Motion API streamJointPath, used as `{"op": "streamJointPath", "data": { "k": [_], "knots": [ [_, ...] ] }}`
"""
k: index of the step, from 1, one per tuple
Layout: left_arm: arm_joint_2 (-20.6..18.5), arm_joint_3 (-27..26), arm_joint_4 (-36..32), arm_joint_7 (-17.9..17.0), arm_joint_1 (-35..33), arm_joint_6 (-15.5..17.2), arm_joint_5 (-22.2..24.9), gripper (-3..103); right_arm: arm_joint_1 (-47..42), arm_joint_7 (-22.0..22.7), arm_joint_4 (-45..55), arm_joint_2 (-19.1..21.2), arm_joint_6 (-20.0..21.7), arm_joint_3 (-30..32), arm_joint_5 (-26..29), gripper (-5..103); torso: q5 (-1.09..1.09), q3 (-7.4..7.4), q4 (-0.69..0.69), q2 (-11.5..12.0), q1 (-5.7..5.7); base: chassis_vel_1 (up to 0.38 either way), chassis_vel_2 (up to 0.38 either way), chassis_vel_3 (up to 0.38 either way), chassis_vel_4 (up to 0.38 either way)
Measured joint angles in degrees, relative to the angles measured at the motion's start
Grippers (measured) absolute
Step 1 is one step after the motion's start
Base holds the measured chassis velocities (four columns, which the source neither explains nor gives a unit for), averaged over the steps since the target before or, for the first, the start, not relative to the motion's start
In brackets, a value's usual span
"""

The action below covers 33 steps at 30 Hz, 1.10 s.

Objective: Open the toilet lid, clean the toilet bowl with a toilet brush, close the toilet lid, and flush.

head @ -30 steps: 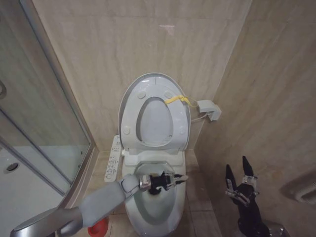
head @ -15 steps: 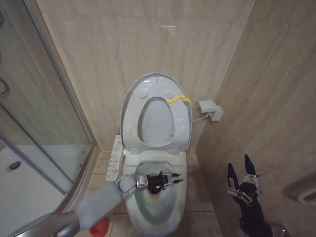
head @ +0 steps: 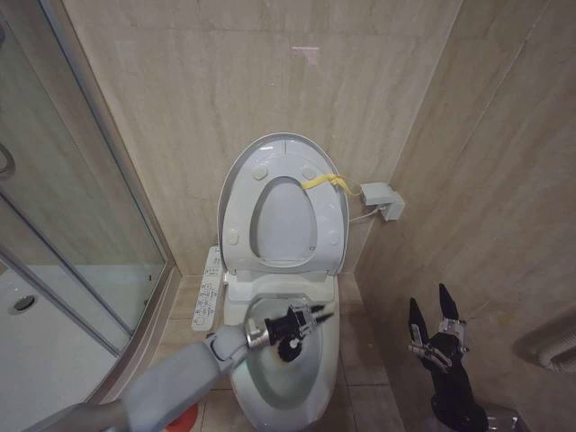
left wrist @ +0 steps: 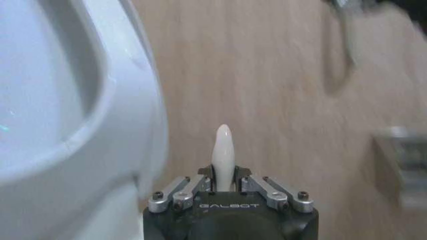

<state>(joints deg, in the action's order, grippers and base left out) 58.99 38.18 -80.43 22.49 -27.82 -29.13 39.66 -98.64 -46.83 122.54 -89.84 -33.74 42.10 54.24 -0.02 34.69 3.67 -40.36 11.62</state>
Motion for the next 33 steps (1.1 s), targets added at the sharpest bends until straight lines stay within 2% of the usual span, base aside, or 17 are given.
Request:
{"op": "streamJointPath", "data": {
  "k": [2, 3, 7, 8, 11, 12, 14, 16, 18, 20, 22, 24, 27, 28, 29, 31, 33],
  "knots": [
    [-3.1, -0.1, -6.7, -3.1, 0.9, 2.4, 4.6, 20, 0.3, 0.1, -0.7, -0.1, 0.0, -1.0, -0.6, 100, 0.01, 0.00, 0.04, 0.0, 0.00, 0.000, 0.000, 0.000, 0.000],
    [-3.1, -0.1, -6.7, -3.1, 0.9, 2.4, 4.6, 20, 0.3, 0.1, -0.7, -0.1, 0.0, -1.0, -0.6, 100, 0.01, 0.00, 0.04, 0.0, 0.00, 0.000, 0.000, 0.000, 0.000],
    [-11.9, -0.2, -19.2, -7.4, 2.3, 6.8, 12.5, 20, 1.4, 1.0, -2.3, -0.4, -0.4, -2.9, -2.4, 100, 0.01, 0.00, 0.00, 0.0, 0.00, 0.000, 0.000, 0.000, 0.000],
    [-11.9, -0.2, -19.2, -7.4, 2.3, 6.8, 12.5, 20, 1.4, 1.0, -2.3, -0.4, -0.4, -2.9, -2.4, 100, 0.01, 0.00, 0.00, 0.0, 0.00, 0.000, 0.000, 0.000, 0.000],
    [-18.0, -1.8, -27.0, -11.2, 2.0, 8.9, 14.4, 20, 2.7, 2.4, -3.7, -0.2, -0.8, -3.9, -3.4, 100, 0.00, 0.00, 0.00, 0.0, 0.00, 0.000, 0.000, 0.000, 0.000],
    [-18.0, -1.8, -27.0, -11.2, 2.0, 8.9, 14.4, 20, 2.7, 2.4, -3.7, -0.2, -0.8, -3.9, -3.4, 100, 0.00, 0.00, 0.00, 0.0, 0.00, 0.000, 0.000, 0.000, 0.000],
    [-23.1, -5.5, -33.2, -15.1, -0.7, 11.2, 15.3, 20, 3.9, 4.1, -4.9, 0.1, -1.3, -4.8, -4.4, 100, -0.02, 0.00, 0.01, 0.0, 0.00, 0.000, 0.000, 0.000, 0.000],
    [-24.7, -6.9, -34.9, -16.2, -1.9, 12.0, 15.8, 20, 4.3, 4.6, -5.4, 0.2, -1.4, -5.1, -4.8, 100, 0.00, 0.00, 0.01, 0.0, 0.00, 0.000, 0.000, 0.000, 0.000],
    [-29.3, -10.4, -40.1, -19.5, -6.1, 13.8, 16.8, 20, 5.8, 6.5, -6.8, 0.7, -1.8, -5.9, -6.5, 100, 0.00, 0.00, -0.01, 0.0, 0.00, 0.000, 0.000, 0.000, 0.000],
    [-31.6, -12.0, -42.5, -20.9, -8.6, 14.2, 16.9, 20, 6.5, 8.1, -7.5, 0.9, -1.9, -6.2, -7.8, 100, 0.00, 0.00, -0.01, 0.0, 0.00, 0.000, 0.000, 0.000, 0.000],
    [-35.1, -15.6, -46.8, -22.9, -14.9, 14.3, 15.2, 20, 7.5, 10.1, -8.4, 1.1, -2.1, -6.7, -9.5, 100, 0.01, 0.00, -0.01, 0.0, 0.00, 0.000, 0.000, 0.000, 0.000],
    [-35.9, -16.6, -47.9, -23.5, -16.9, 14.3, 14.4, 20, 7.8, 10.3, -8.7, 1.2, -2.2, -6.8, -9.7, 100, 0.01, 0.00, -0.03, 0.0, 0.00, 0.000, 0.000, 0.000, 0.000],
    [-37.6, -19.7, -51.8, -26.5, -22.1, 13.8, 8.4, 20, 7.6, 11.0, -9.2, 1.1, -3.1, -6.2, -9.7, 100, 0.03, -0.01, -0.03, 0.0, 0.00, 0.000, 0.000, 0.000, 0.000],
    [-37.6, -19.7, -51.8, -26.5, -22.1, 13.8, 8.4, 20, 7.6, 11.0, -9.2, 1.1, -3.1, -6.2, -9.7, 100, 0.03, -0.01, -0.03, 0.0, 0.00, 0.000, 0.000, 0.000, 0.000],
    [-37.7, -20.2, -52.1, -26.5, -22.5, 12.9, 6.0, 20, 7.1, 11.0, -9.1, 1.0, -3.5, -5.6, -9.5, 100, -0.03, 0.00, 0.07, 0.0, 0.00, 0.000, 0.000, 0.000, 0.000],
    [-38.8, -22.0, -52.2, -25.5, -23.7, 10.1, 1.4, 20, 7.2, 11.0, -9.1, 1.1, -3.7, -5.6, -9.2, 100, 0.02, 0.00, 0.04, 0.0, 0.00, 0.000, 0.000, 0.000, 0.000],
    [-39.7, -23.7, -52.2, -24.3, -24.7, 8.5, -0.4, 20, 7.3, 11.0, -9.1, 1.2, -3.7, -5.7, -9.1, 100, 0.05, 0.00, 0.04, 0.0, 0.00, 0.000, 0.000, 0.000, 0.000]
  ]
}}
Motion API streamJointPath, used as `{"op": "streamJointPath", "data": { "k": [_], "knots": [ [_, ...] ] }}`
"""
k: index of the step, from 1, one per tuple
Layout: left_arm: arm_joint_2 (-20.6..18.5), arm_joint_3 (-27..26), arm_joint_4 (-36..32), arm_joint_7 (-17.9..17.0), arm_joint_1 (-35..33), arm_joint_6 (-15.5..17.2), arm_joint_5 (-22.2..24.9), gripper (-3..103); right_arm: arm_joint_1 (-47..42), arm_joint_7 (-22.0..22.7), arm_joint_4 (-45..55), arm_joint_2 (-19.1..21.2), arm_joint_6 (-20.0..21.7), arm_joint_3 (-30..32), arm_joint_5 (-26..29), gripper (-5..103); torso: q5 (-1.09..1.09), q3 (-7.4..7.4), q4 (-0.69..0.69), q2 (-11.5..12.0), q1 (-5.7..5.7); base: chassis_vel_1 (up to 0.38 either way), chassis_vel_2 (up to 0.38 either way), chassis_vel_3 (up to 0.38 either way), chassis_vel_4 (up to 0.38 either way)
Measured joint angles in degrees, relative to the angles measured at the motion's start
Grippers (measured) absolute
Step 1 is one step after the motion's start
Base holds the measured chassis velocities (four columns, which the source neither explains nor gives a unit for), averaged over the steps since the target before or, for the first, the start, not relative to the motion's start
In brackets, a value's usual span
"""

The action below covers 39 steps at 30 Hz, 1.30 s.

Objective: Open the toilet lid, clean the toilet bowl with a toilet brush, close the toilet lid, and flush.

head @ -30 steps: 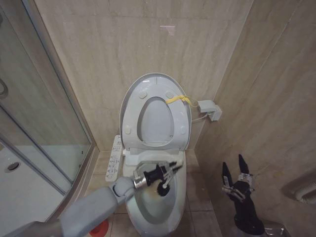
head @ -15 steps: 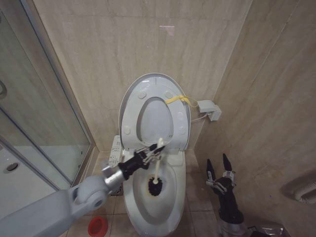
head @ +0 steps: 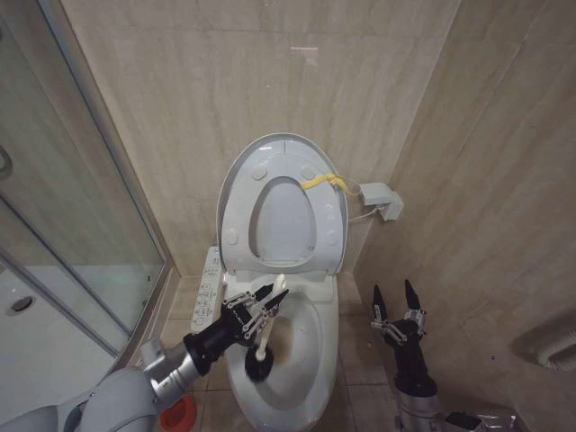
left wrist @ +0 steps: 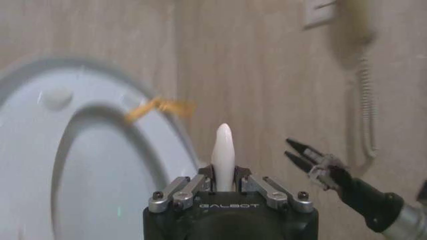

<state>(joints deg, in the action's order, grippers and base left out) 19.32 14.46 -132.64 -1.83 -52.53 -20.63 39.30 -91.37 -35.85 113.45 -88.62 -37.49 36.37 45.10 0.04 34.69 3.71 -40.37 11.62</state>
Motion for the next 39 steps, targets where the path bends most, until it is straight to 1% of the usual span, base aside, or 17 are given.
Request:
{"op": "streamJointPath", "data": {
  "k": [2, 5, 8, 9, 13, 16, 18, 20, 22, 24, 25, 28, 30, 34, 35, 38, 39],
  "knots": [
    [-1.8, -3.6, -0.2, 1.2, -1.9, -1.7, -0.8, 20, 0.4, 0.1, 0.0, 0.4, 0.0, -0.5, 0.0, 100, -0.05, 0.00, -0.06, 0.0, 0.00, 0.000, 0.000, 0.000, 0.000],
    [-3.4, -6.9, -0.7, 0.6, -3.4, -1.8, 0.1, 20, 0.8, 1.0, 0.0, 0.9, 0.0, -0.8, 0.0, 100, -0.03, 0.00, -0.06, 0.0, 0.00, 0.000, 0.000, 0.000, 0.000],
    [-4.2, -8.2, -0.9, -0.8, -3.8, -1.2, 0.7, 20, 1.1, 2.9, 0.0, 1.5, 0.1, -0.8, -0.4, 100, -0.04, 0.00, -0.04, 0.0, 0.00, 0.000, 0.000, 0.000, 0.000],
    [-4.5, -9.3, -0.9, -2.1, -4.3, -0.4, 1.5, 20, 1.3, 5.1, 0.0, 2.1, 0.2, -0.8, -1.0, 100, -0.02, 0.00, -0.04, 0.0, 0.00, 0.000, 0.000, 0.000, 0.000],
    [-2.2, -12.6, 0.3, -4.9, -6.3, 2.6, 3.4, 20, 2.0, 8.1, -0.2, 3.7, 0.5, -0.1, -1.4, 100, -0.02, 0.00, -0.04, 0.0, 0.00, 0.000, 0.000, 0.000, 0.000],
    [5.9, -20.6, 5.7, -4.1, -12.0, 4.3, 3.3, 20, 2.5, 9.3, -0.5, 5.2, 0.9, 0.3, -1.5, 100, -0.05, 0.01, -0.02, 0.0, 0.01, 0.000, 0.000, 0.000, 0.000],
    [7.6, -22.4, 6.6, -3.8, -13.4, 4.3, 3.0, 20, 2.5, 9.4, -0.5, 5.4, 1.0, 0.3, -1.5, 100, -0.06, 0.01, -0.02, 0.0, 0.01, 0.000, 0.000, 0.000, 0.000],
    [14.8, -30.3, 9.1, -2.3, -19.5, 3.9, 0.6, 20, 2.8, 9.7, -0.5, 6.4, 1.6, 0.7, -1.5, 100, -0.04, 0.01, -0.05, 0.0, 0.01, 0.000, 0.000, 0.000, 0.000],
    [16.1, -31.6, 9.1, -1.9, -20.6, 3.8, -0.1, 20, 2.8, 9.8, -0.6, 6.5, 1.7, 0.8, -1.4, 100, -0.04, 0.01, -0.06, 0.0, 0.01, 0.000, 0.000, 0.000, 0.000],
    [20.5, -35.5, 8.3, -0.8, -24.6, 3.5, -3.0, 20, 3.1, 10.0, -0.7, 7.1, 1.9, 1.0, -1.4, 100, -0.05, 0.00, -0.05, 0.0, 0.01, 0.000, 0.000, 0.000, 0.000],
    [20.5, -35.5, 8.3, -0.8, -24.6, 3.5, -3.0, 20, 3.1, 10.0, -0.7, 7.1, 1.9, 1.0, -1.4, 100, -0.05, 0.00, -0.05, 0.0, 0.01, 0.000, 0.000, 0.000, 0.000],
    [27.3, -42.9, 3.2, -0.4, -31.8, 3.9, -9.8, 20, 3.4, 10.1, -1.2, 7.6, 2.1, 0.9, -1.4, 100, -0.02, 0.00, -0.03, 0.0, 0.00, 0.000, 0.000, 0.000, 0.000],
    [28.6, -44.9, 2.4, -0.4, -33.2, 3.8, -11.9, 20, 3.4, 10.1, -1.4, 7.6, 2.1, 0.7, -1.5, 100, -0.01, 0.00, -0.03, 0.0, 0.00, 0.000, 0.000, 0.000, 0.000],
    [35.9, -53.7, -1.4, -2.3, -41.6, 2.8, -21.8, 20, 3.9, 9.8, -2.5, 7.3, 2.0, 0.0, -1.5, 100, -0.01, 0.00, -0.05, 0.0, 0.00, 0.000, 0.000, 0.000, 0.000],
    [35.9, -53.7, -1.4, -2.3, -41.6, 2.8, -21.8, 20, 3.9, 9.8, -2.5, 7.3, 2.0, 0.0, -1.5, 100, -0.01, 0.00, -0.05, 0.0, 0.00, 0.000, 0.000, 0.000, 0.000],
    [41.4, -56.0, -1.5, -5.8, -44.7, 2.5, -26.4, 20, 4.5, 9.5, -3.5, 7.2, 1.8, -0.5, -1.6, 100, -0.02, -0.01, -0.06, 0.0, 0.00, 0.000, 0.000, 0.000, 0.000],
    [41.4, -56.0, -1.5, -5.8, -44.7, 2.5, -26.4, 20, 4.5, 9.5, -3.5, 7.2, 1.8, -0.5, -1.6, 100, -0.02, -0.01, -0.06, 0.0, 0.00, 0.000, 0.000, 0.000, 0.000]
  ]
}}
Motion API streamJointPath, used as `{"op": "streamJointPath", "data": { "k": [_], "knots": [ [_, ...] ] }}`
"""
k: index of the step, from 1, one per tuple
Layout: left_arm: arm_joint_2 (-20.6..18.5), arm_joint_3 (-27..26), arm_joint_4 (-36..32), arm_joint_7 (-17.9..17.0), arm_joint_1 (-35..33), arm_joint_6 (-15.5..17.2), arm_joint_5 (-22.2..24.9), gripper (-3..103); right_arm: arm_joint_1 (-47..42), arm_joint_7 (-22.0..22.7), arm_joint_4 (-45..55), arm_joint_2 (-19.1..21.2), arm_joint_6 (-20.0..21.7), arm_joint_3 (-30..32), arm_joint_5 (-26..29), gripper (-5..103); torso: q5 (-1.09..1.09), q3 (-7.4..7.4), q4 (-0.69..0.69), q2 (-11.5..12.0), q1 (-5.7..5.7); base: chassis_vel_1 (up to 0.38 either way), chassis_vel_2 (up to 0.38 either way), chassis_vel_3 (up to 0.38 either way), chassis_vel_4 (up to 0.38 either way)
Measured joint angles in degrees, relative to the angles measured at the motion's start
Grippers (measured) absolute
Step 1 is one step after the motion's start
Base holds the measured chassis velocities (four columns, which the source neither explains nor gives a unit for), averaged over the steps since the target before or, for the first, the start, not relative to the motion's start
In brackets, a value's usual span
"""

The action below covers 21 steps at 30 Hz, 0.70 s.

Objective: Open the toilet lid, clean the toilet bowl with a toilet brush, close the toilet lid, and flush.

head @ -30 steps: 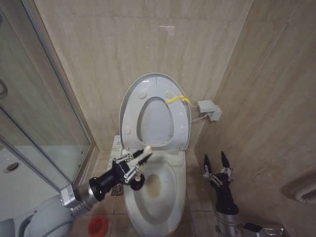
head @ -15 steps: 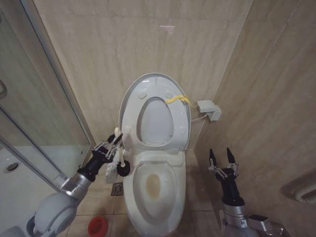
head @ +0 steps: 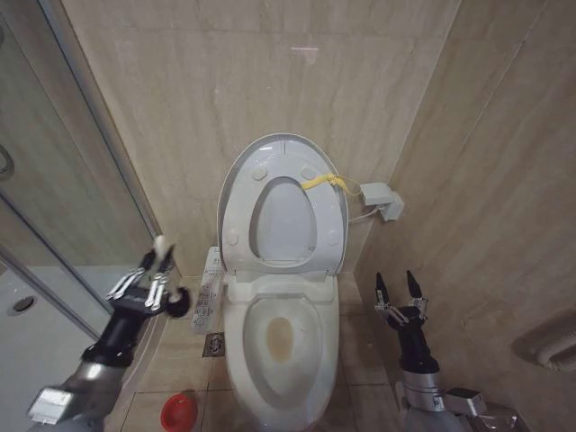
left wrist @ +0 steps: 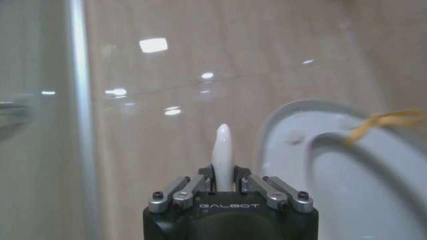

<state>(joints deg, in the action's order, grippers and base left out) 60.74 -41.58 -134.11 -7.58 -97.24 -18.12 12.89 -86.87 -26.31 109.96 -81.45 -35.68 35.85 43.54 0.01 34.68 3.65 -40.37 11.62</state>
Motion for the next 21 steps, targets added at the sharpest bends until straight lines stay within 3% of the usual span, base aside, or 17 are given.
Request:
{"op": "streamJointPath", "data": {
  "k": [3, 9, 15, 21],
  "knots": [
    [5.3, 0.0, 6.0, -3.9, 0.9, -0.6, -1.8, 20, 0.6, -0.4, -1.2, -0.3, -0.3, -0.6, 0.0, 100, -0.02, 0.00, 0.03, 0.0, 0.00, 0.000, 0.000, 0.000, 0.000],
    [9.7, 0.9, 15.5, -5.2, 2.9, -3.3, -1.2, 20, 1.1, -0.6, -2.5, -0.5, -0.6, -0.9, -0.2, 100, -0.02, 0.01, 0.03, 0.0, 0.01, 0.000, 0.000, 0.000, 0.000],
    [11.6, 2.8, 23.6, -2.2, 4.1, -7.6, 1.5, 20, 3.1, -1.7, -8.0, -0.5, -4.1, 0.0, -8.4, 100, -0.01, 0.01, 0.03, 0.0, 0.01, 0.000, 0.000, 0.000, 0.000],
    [12.7, 3.1, 30.3, 3.4, 4.6, -12.0, 1.8, 20, 3.7, -1.1, -9.6, -1.5, -4.6, -1.0, -9.2, 100, 0.00, 0.01, 0.01, 0.0, 0.01, 0.000, 0.000, 0.000, 0.000]
  ]
}}
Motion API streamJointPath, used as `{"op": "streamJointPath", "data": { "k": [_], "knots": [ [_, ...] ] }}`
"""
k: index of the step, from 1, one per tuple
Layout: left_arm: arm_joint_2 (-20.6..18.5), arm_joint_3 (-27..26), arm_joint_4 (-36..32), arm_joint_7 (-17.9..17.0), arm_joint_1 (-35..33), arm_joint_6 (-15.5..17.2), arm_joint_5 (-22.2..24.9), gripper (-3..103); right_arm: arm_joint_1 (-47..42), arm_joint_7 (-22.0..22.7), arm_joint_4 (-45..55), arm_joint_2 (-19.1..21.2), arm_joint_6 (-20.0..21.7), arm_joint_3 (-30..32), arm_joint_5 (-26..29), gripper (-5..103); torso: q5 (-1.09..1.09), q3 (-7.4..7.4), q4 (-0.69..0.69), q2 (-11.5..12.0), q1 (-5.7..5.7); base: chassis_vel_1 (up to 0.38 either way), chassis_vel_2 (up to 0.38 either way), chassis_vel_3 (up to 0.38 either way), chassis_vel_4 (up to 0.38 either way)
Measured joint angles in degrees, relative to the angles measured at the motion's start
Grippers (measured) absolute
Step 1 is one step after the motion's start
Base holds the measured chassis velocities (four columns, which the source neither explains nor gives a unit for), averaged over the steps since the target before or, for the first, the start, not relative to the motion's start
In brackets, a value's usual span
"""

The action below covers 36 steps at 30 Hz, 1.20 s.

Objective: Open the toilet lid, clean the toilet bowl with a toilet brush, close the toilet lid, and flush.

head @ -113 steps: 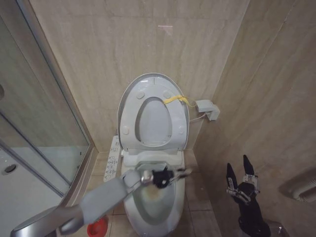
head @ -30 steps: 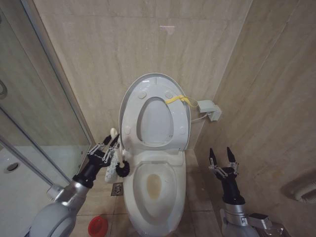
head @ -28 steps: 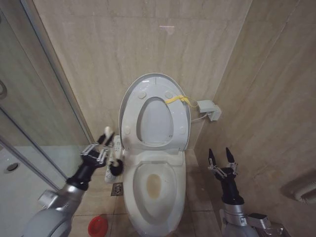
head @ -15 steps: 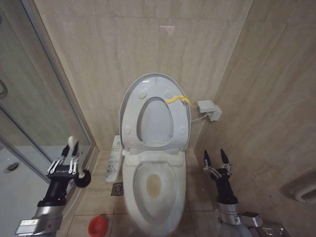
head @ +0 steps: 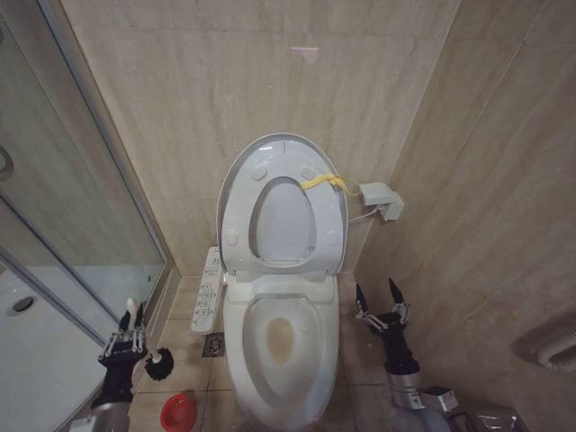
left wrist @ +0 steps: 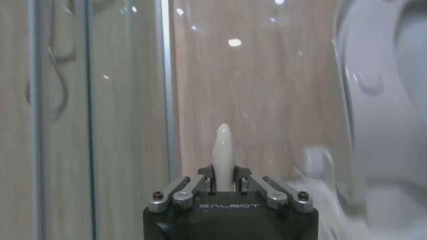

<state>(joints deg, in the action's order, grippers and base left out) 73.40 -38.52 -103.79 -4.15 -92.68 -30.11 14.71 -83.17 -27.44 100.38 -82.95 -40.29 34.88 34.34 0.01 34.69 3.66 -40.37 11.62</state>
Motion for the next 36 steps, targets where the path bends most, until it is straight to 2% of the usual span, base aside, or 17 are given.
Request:
{"op": "streamJointPath", "data": {
  "k": [2, 4, 7, 8, 11, 13, 16, 18, 26, 36],
  "knots": [
    [0.3, 0.2, 5.0, 1.7, 0.6, -1.7, 0.4, 20, 0.0, 0.4, -0.3, -0.1, -0.1, -0.2, 0.0, 100, -0.02, 0.00, 0.01, 0.0, 0.00, 0.000, 0.000, 0.000, 0.000],
    [0.5, 0.3, 6.9, 2.1, 0.7, -1.7, 1.1, 20, 0.0, 0.6, -0.3, 0.0, -0.1, -0.2, 0.0, 100, -0.02, 0.00, 0.01, 0.0, 0.00, 0.000, 0.000, 0.000, 0.000],
    [0.6, -0.7, 11.7, 6.0, 1.0, -3.2, 1.9, 20, 0.4, 0.8, -0.8, 0.6, -0.1, -0.2, 0.2, 100, -0.02, 0.00, 0.00, 0.0, 0.00, 0.000, 0.000, 0.000, 0.000],
    [0.6, -0.7, 11.7, 6.0, 1.0, -3.2, 1.9, 20, 0.4, 0.8, -0.8, 0.6, -0.1, -0.2, 0.2, 100, -0.02, 0.00, 0.00, 0.0, 0.00, 0.000, 0.000, 0.000, 0.000],
    [0.3, -1.3, 17.5, 12.9, 2.9, -8.0, 5.0, 20, 0.6, 0.8, -1.6, 1.2, -0.2, -0.2, 0.5, 100, -0.02, 0.00, 0.02, 0.0, 0.00, 0.000, 0.000, 0.000, 0.000],
    [0.3, -1.4, 18.3, 14.0, 3.4, -8.6, 5.7, 20, 0.5, 0.8, -1.5, 1.3, -0.2, -0.2, 0.6, 100, -0.02, 0.00, 0.02, 0.0, 0.00, 0.000, 0.000, 0.000, 0.000],
    [0.6, -1.3, 23.6, 22.9, 5.7, -12.3, 9.6, 20, 0.3, 0.7, -1.1, 1.4, -0.2, -0.4, 0.9, 100, -0.01, 0.00, 0.02, 0.0, 0.00, 0.000, 0.000, 0.000, 0.000],
    [1.0, -1.4, 26.6, 26.1, 7.1, -14.1, 9.4, 20, 0.1, 0.7, -0.8, 1.6, -0.3, -0.4, 1.1, 100, -0.02, 0.00, 0.00, 0.0, 0.00, 0.000, 0.000, 0.000, 0.000],
    [2.2, -1.8, 32.1, 29.2, 10.1, -16.4, 7.3, 20, -0.4, 0.7, -0.1, 2.6, -0.2, 0.1, 2.2, 100, -0.02, 0.00, 0.01, 0.0, 0.00, 0.000, 0.000, 0.000, 0.000],
    [3.2, -3.1, 35.0, 28.9, 10.4, -16.8, 3.3, 20, -1.0, 0.6, 0.0, 2.5, -0.3, 0.4, 2.5, 100, -0.01, 0.00, 0.01, 0.0, 0.00, 0.000, 0.000, 0.000, 0.000]
  ]
}}
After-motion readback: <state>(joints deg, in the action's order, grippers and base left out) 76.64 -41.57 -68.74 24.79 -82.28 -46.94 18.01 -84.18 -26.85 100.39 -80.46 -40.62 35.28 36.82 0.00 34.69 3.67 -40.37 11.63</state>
